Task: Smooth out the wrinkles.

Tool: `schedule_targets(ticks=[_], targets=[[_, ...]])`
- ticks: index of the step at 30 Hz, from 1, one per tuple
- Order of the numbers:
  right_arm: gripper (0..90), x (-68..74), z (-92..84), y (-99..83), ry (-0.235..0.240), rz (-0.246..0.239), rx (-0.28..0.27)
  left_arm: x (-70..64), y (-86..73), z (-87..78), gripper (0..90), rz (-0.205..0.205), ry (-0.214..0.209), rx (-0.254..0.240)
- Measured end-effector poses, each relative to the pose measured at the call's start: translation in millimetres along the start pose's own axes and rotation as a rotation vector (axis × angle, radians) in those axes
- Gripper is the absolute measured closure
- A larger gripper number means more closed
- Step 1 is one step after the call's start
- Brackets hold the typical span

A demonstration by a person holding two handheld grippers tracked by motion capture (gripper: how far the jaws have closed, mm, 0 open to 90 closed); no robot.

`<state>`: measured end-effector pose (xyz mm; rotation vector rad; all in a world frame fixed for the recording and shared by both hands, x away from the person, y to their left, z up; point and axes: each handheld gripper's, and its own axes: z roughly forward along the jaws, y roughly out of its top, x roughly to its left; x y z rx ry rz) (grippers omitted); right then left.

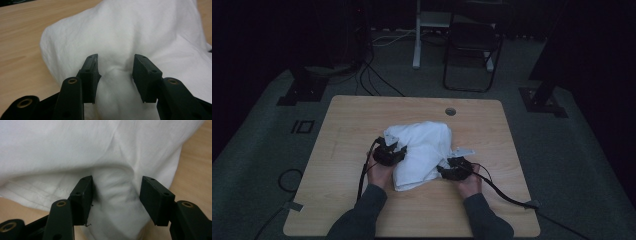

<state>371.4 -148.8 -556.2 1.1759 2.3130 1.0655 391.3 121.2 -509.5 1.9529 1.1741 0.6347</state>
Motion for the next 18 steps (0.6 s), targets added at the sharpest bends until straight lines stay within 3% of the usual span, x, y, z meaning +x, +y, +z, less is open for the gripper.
schedule_targets(ticks=[1,5,9,12,18], targets=[[43.3,-1.0,6.5,5.8,0.004,0.008,-0.005,6.1,5.0,6.9,56.4,0.005,0.026,0.004],[43.5,-1.3,6.8,5.3,0.003,0.011,0.003,15.5,11.3,19.0,55.7,-0.006,0.022,0.010],[43.2,-3.7,-1.3,-8.5,-0.012,-0.010,0.028,15.7,16.2,27.7,55.8,0.011,0.036,0.009],[43.3,-6.9,-5.9,-12.7,-0.009,0.009,0.020,16.1,17.7,30.7,55.8,0.008,0.038,0.002],[45.4,-10.7,-17.9,-22.0,-0.044,-0.013,0.054,19.7,22.2,36.4,54.4,-0.001,0.021,-0.012]])
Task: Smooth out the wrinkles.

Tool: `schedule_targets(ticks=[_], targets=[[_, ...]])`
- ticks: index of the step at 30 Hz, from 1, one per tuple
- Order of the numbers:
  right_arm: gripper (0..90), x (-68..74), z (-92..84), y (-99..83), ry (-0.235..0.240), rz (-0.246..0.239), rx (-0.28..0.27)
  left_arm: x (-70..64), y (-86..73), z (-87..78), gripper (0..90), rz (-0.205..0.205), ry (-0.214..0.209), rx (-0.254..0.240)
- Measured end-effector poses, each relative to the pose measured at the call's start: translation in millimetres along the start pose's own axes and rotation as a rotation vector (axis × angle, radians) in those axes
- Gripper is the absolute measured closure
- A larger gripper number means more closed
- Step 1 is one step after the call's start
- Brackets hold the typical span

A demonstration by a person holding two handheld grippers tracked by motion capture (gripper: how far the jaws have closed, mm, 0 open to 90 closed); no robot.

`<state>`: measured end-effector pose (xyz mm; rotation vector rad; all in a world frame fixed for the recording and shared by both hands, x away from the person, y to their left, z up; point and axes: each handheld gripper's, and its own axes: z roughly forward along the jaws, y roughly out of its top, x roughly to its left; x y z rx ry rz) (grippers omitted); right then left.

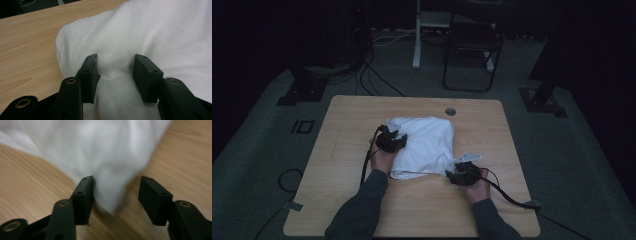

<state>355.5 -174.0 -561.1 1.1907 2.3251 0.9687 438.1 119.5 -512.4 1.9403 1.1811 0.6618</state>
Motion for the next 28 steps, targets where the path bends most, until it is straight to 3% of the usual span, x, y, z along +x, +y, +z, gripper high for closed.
schedule_targets(ticks=[1,2,3,5,6,9,13,19,24,28], targets=[[45.4,-2.7,-4.6,-4.2,-0.004,0.010,-0.001,4.5,0.6,-3.7,53.1,-0.022,-0.032,-0.017],[45.4,-2.7,-4.6,-4.2,-0.004,0.010,-0.001,4.5,0.6,-3.7,51.9,-0.022,-0.032,-0.017],[43.2,-6.1,-12.5,-8.7,0.004,0.025,-0.045,9.6,0.7,-13.0,50.5,-0.046,-0.062,-0.048],[41.3,-9.6,-19.2,-10.7,0.006,0.035,-0.075,13.4,0.2,-21.8,49.3,-0.059,-0.081,-0.066],[41.3,-9.6,-19.2,-10.7,0.006,0.035,-0.075,13.4,0.2,-21.8,49.0,-0.059,-0.081,-0.066],[39.6,-17.4,-32.9,-19.4,-0.012,0.059,-0.131,21.3,-6.2,-46.1,48.6,-0.073,-0.112,-0.106],[38.6,-24.6,-40.6,-30.9,-0.019,0.078,-0.144,26.5,-18.6,-65.7,48.5,-0.079,-0.151,-0.114],[38.0,-32.3,-45.4,-35.3,-0.029,0.114,-0.160,28.8,-44.2,-86.6,48.3,-0.040,-0.174,-0.102],[37.8,-32.1,-43.7,-35.6,-0.029,0.111,-0.150,37.6,-59.0,-98.3,48.3,-0.078,-0.172,-0.122],[37.6,-32.8,-45.1,-35.3,-0.031,0.117,-0.156,42.5,-62.3,-104.2,48.1,-0.073,-0.161,-0.116]])
